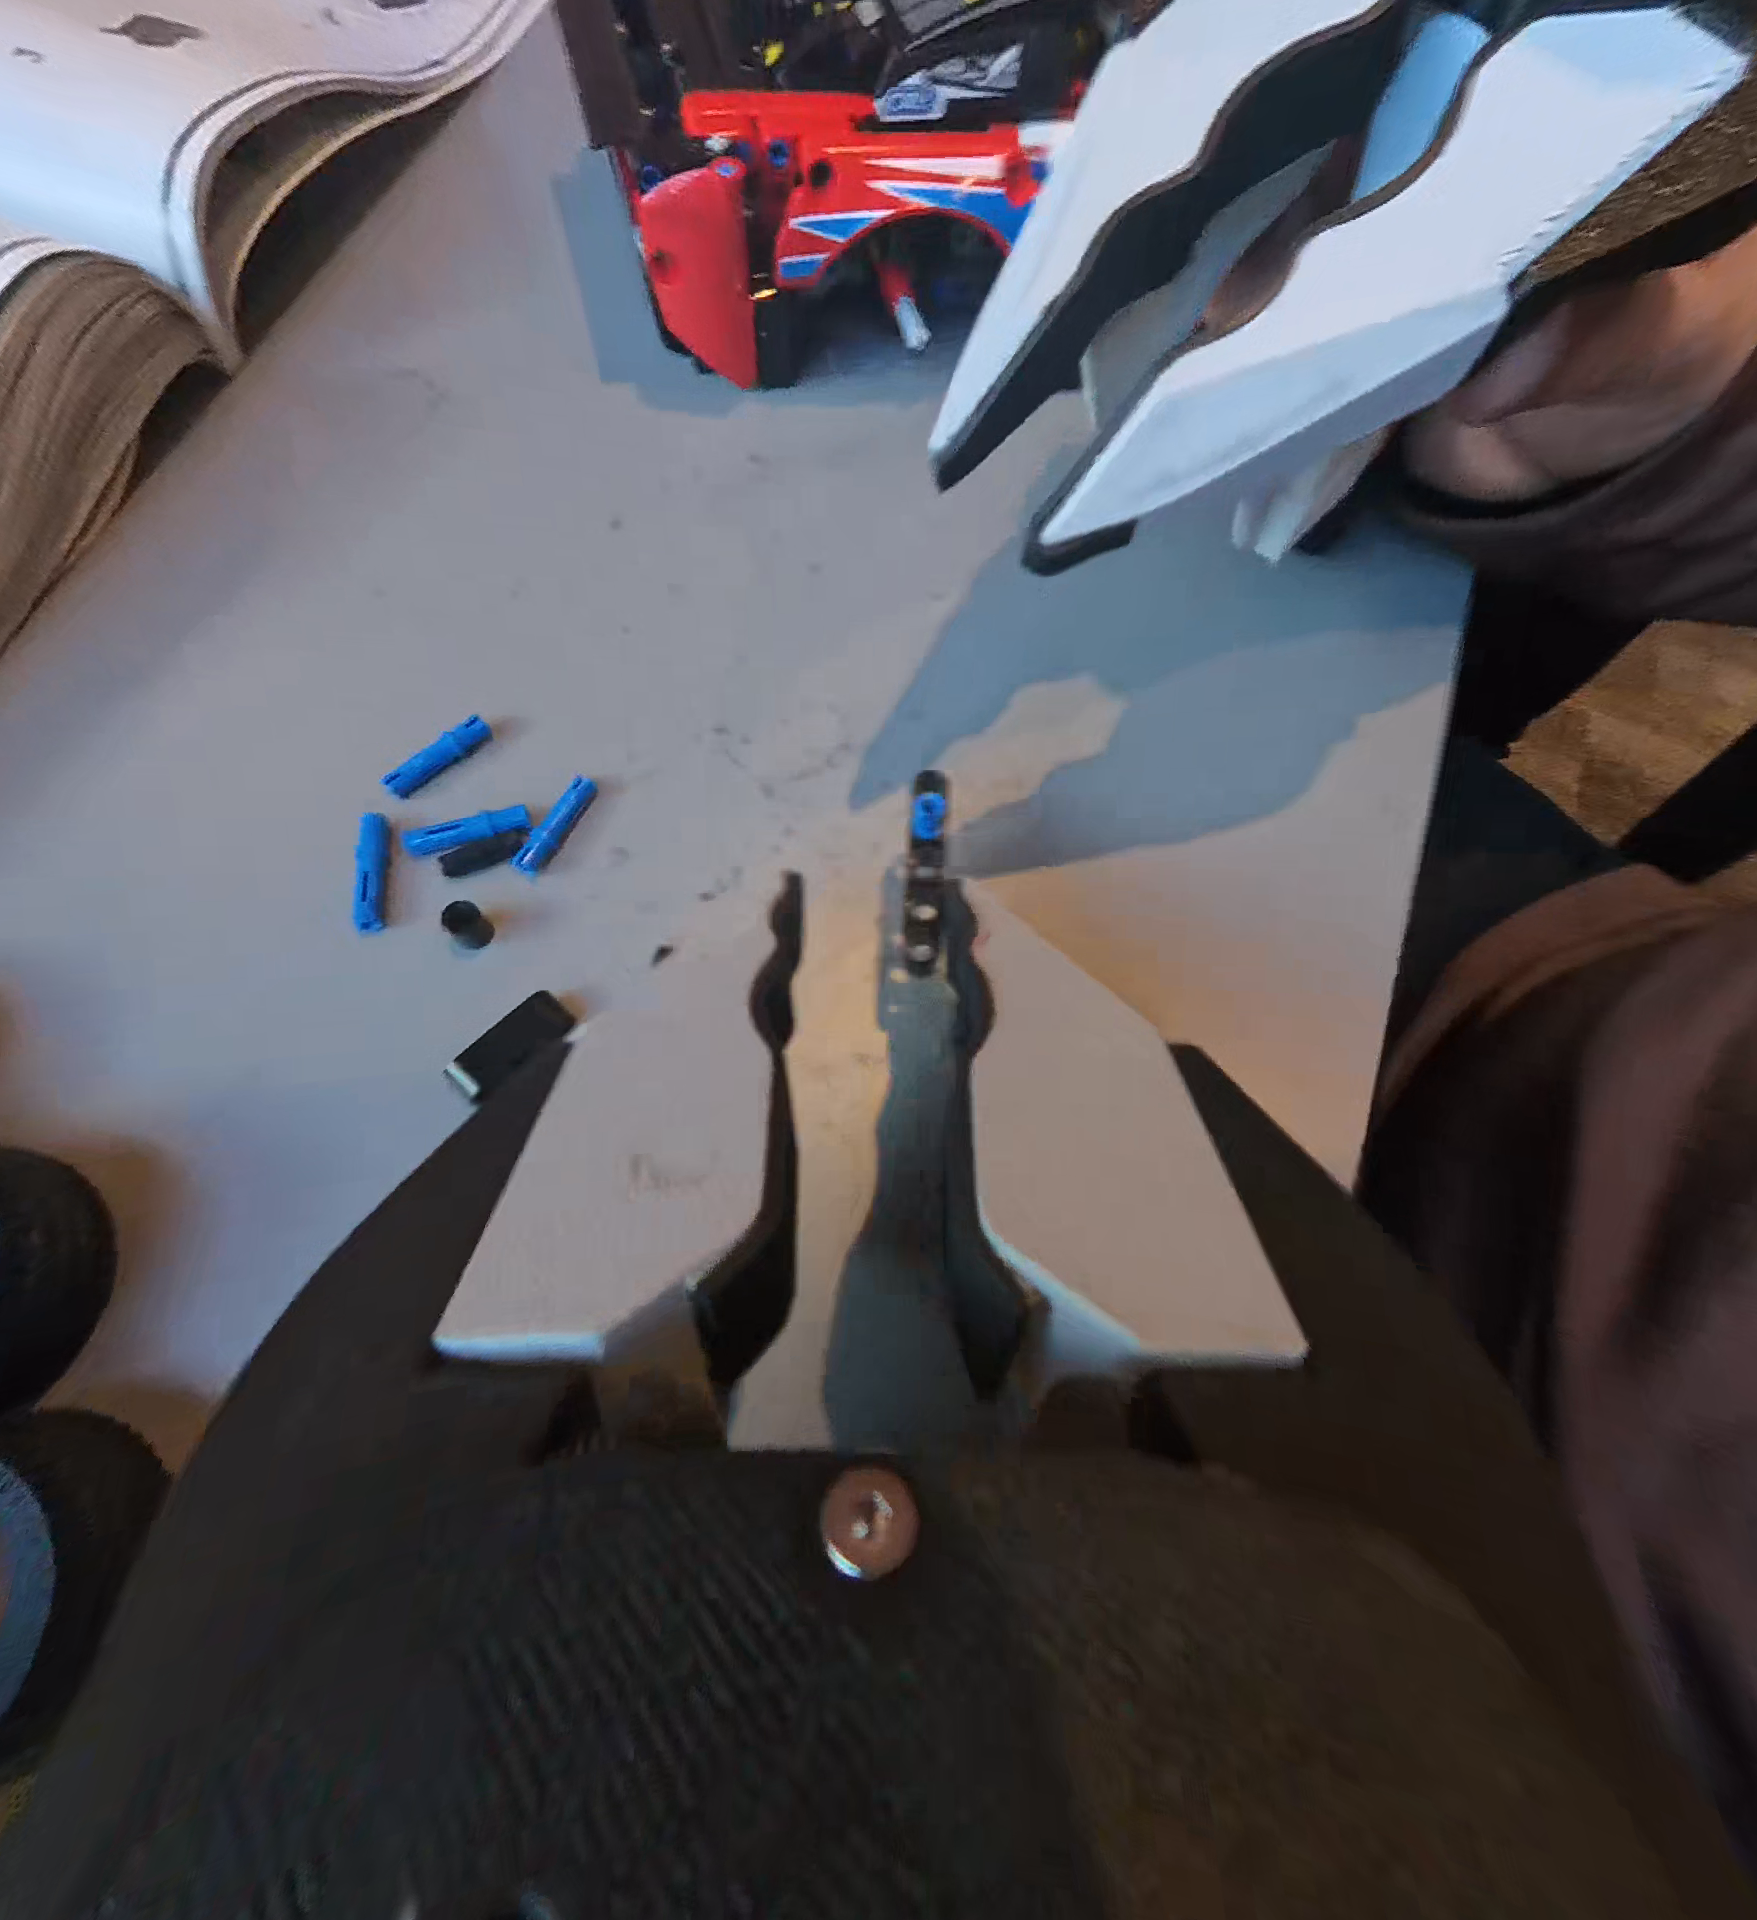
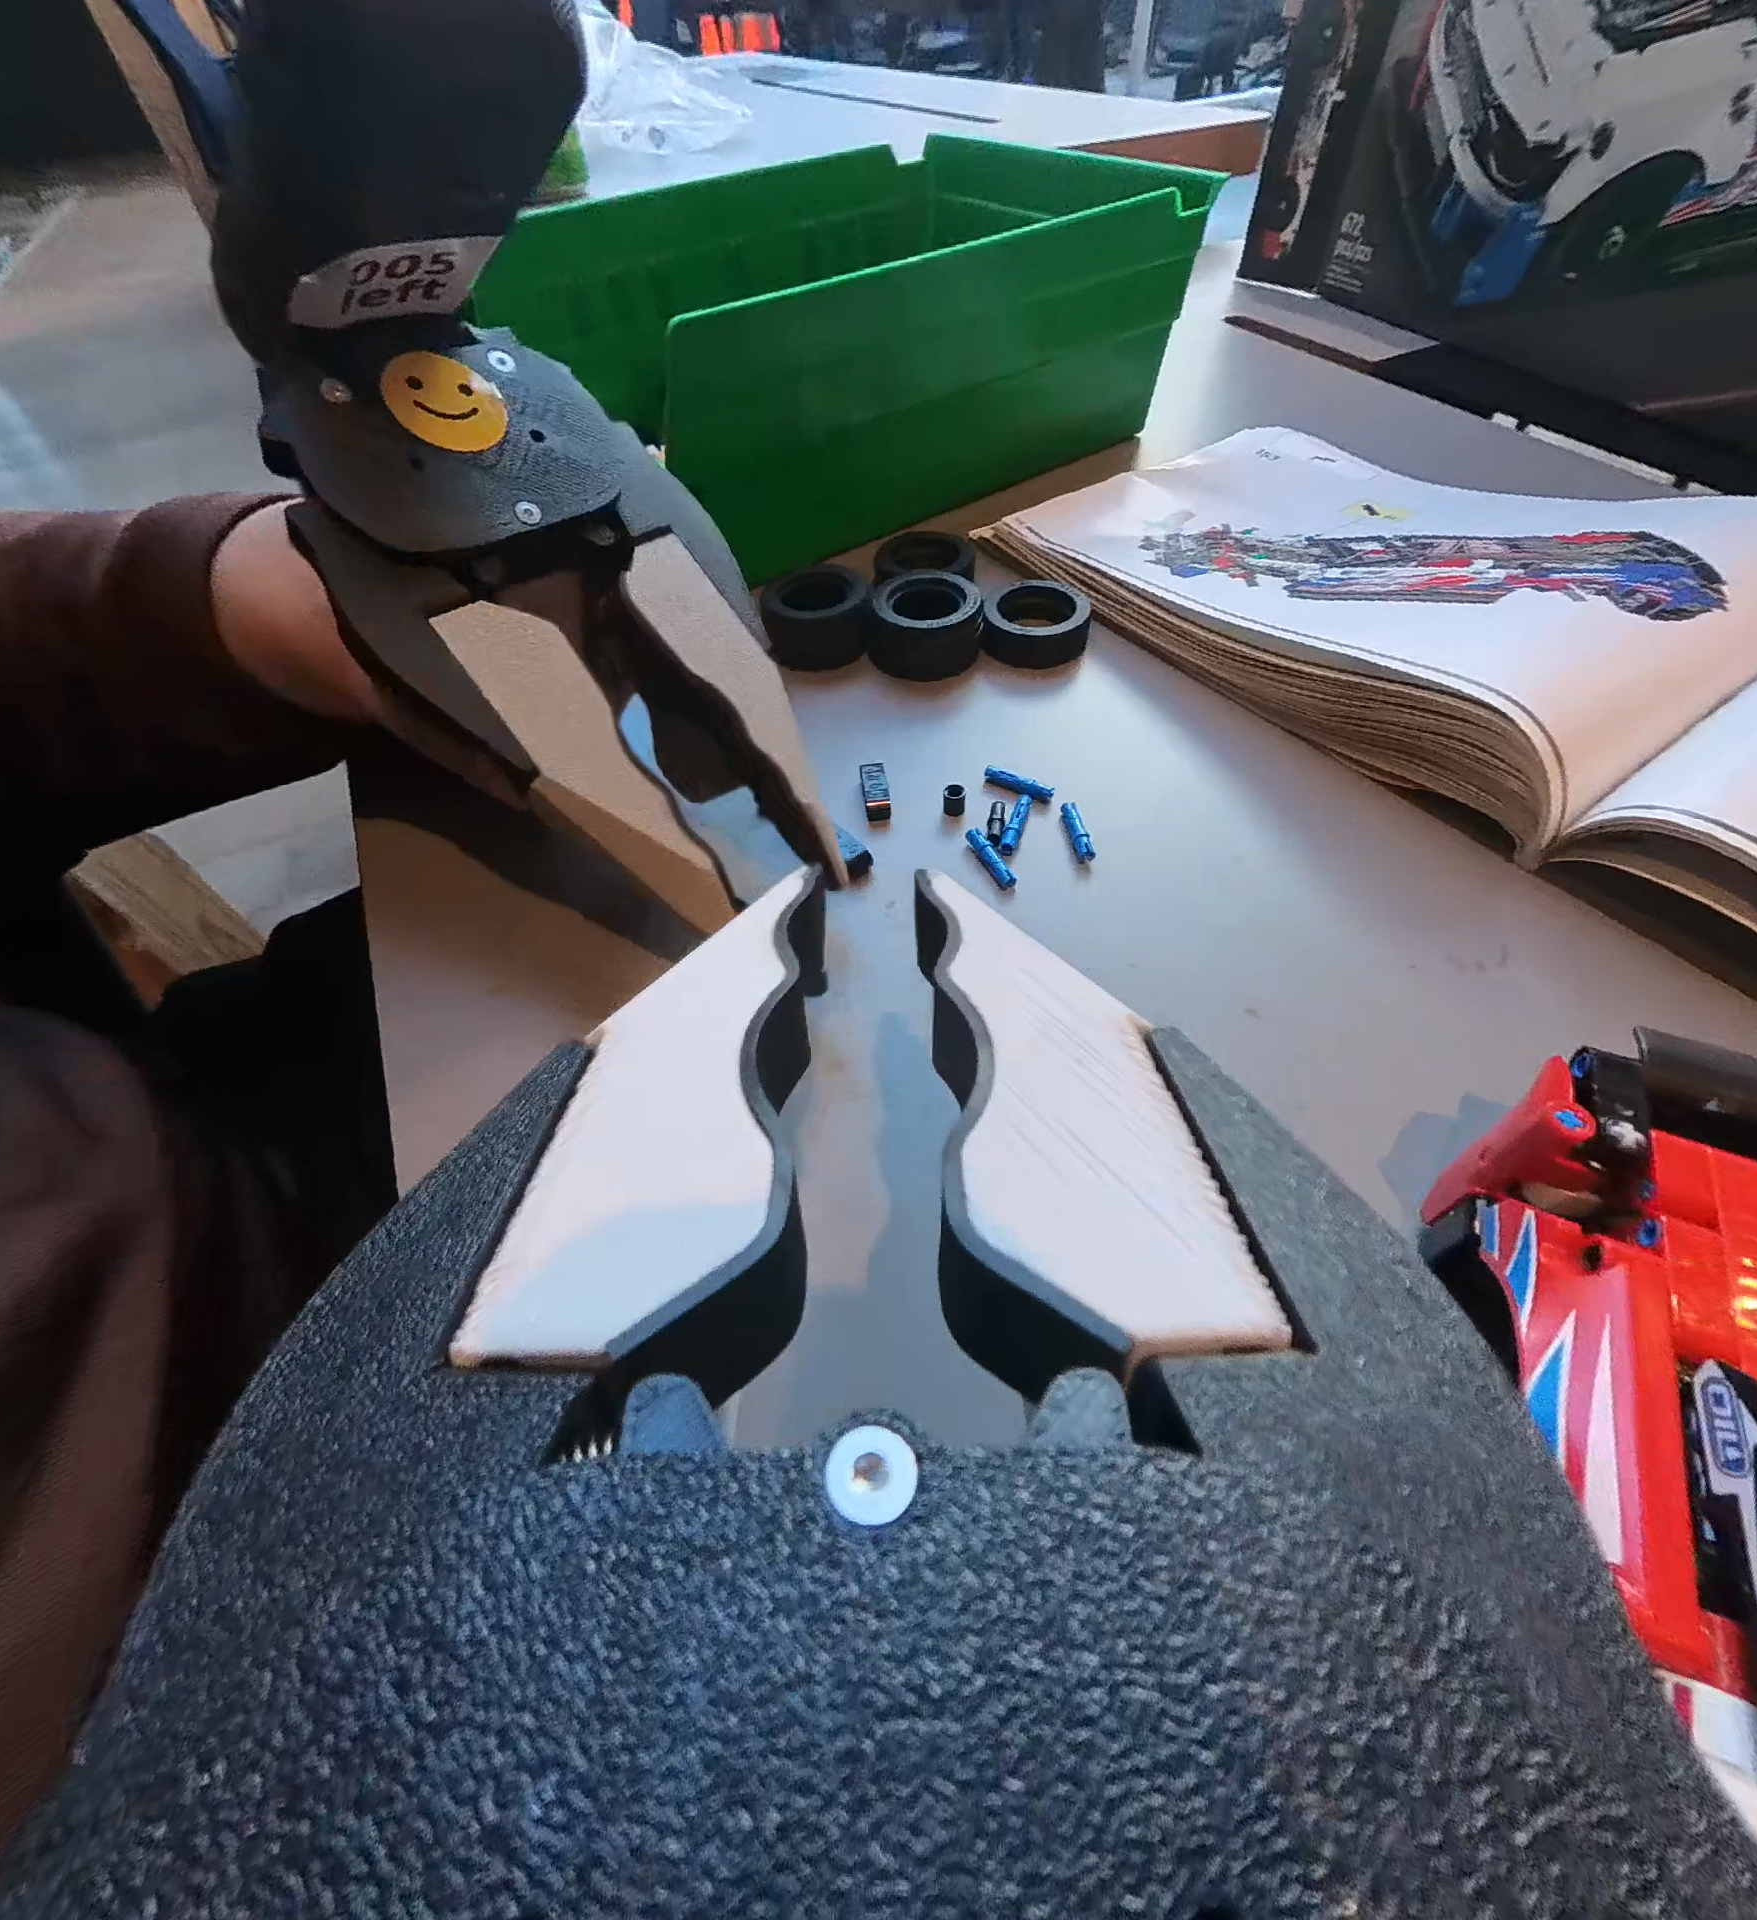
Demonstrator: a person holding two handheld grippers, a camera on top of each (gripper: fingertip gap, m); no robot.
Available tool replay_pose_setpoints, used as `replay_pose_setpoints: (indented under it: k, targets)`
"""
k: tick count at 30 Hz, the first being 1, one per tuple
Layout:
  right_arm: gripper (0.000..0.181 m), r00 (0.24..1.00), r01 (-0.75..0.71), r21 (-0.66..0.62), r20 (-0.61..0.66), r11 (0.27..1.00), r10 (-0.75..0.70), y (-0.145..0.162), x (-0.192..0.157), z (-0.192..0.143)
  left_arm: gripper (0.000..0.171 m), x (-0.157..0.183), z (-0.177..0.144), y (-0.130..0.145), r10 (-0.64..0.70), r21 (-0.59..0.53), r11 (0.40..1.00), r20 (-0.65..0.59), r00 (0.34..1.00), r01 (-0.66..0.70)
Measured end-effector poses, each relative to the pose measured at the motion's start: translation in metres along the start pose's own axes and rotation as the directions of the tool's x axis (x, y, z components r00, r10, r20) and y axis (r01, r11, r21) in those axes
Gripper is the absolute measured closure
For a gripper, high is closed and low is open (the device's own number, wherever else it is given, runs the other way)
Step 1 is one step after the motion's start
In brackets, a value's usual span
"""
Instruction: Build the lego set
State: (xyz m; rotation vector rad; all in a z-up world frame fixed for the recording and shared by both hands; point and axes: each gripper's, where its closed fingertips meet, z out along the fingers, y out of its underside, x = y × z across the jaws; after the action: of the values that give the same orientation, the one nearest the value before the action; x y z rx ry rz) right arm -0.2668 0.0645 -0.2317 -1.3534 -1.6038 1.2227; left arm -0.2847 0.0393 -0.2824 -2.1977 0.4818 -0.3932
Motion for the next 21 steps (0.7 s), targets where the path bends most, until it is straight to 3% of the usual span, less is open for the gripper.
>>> replay_pose_setpoints:
  k: [5,12,21]
  targets:
    - [0.166,1.000,-0.002,-0.003,-0.028,1.000,0.002,0.001,0.004,0.001,0.140,-0.007,-0.011,0.009,-0.012,-0.007,1.000,0.064,0.998,0.013]
    - [0.167,0.997,0.060,-0.048,-0.043,0.997,-0.062,0.007,0.000,0.006,0.137,-0.013,-0.027,0.026,-0.109,-0.020,0.994,0.055,0.992,0.110]
    - [0.165,0.992,0.125,-0.156,-0.004,0.980,-0.127,0.022,-0.010,0.017,0.126,-0.012,-0.025,0.036,-0.028,-0.094,0.995,0.073,0.997,0.035]
